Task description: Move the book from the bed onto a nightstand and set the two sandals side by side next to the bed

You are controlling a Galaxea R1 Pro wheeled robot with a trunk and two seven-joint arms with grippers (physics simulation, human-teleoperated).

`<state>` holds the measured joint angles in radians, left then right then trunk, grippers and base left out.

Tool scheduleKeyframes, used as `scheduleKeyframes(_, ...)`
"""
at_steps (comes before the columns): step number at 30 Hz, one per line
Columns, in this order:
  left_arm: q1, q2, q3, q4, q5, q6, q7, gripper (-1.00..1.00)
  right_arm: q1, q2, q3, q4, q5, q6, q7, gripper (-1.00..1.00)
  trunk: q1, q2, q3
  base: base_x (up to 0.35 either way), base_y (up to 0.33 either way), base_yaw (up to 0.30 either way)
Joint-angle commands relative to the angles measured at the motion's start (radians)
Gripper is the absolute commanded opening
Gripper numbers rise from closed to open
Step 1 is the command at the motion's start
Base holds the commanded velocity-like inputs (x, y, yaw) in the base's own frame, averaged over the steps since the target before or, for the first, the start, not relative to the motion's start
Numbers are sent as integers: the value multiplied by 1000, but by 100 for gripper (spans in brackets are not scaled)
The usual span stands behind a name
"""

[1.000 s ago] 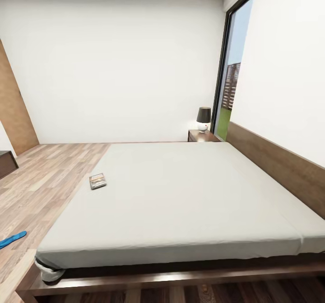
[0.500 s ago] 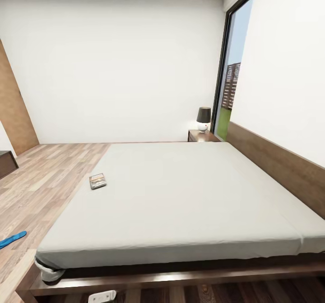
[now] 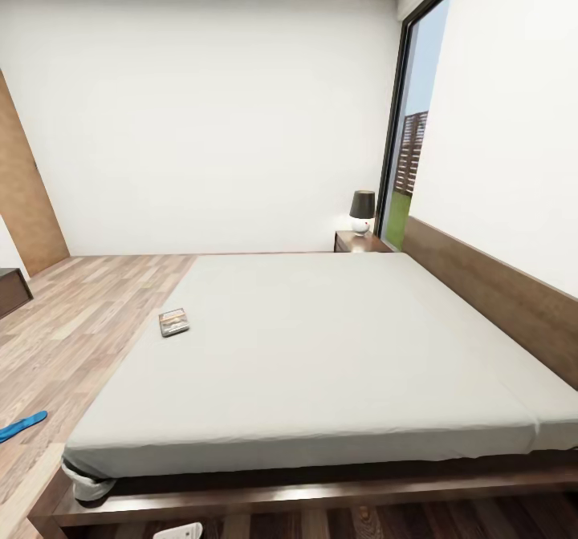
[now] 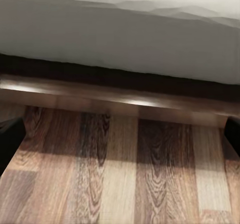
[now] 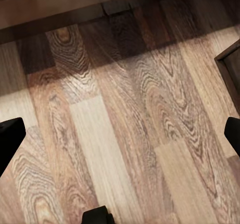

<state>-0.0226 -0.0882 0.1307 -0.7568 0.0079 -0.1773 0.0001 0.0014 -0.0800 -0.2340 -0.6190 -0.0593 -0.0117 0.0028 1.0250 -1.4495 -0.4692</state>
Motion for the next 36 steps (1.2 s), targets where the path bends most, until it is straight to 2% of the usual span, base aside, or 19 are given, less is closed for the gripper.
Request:
scheduleKeyframes(1,0,-1,2,1,1,-7,0,100,0,-1,-1,-1,-6,-2,0,100,0,0,-1,0,0,0)
scheduleKeyframes(10,0,-1,0,2,0,-14,0,100,0,-2,-2,-1,-6,-2,0,100,0,0,-1,0,0,163)
scheduleKeyframes(36,0,-2,-3,2,-2,-15,0,100,0,0,-1,-1,-5,-2,-1,100,0,0,-1,0,0,290)
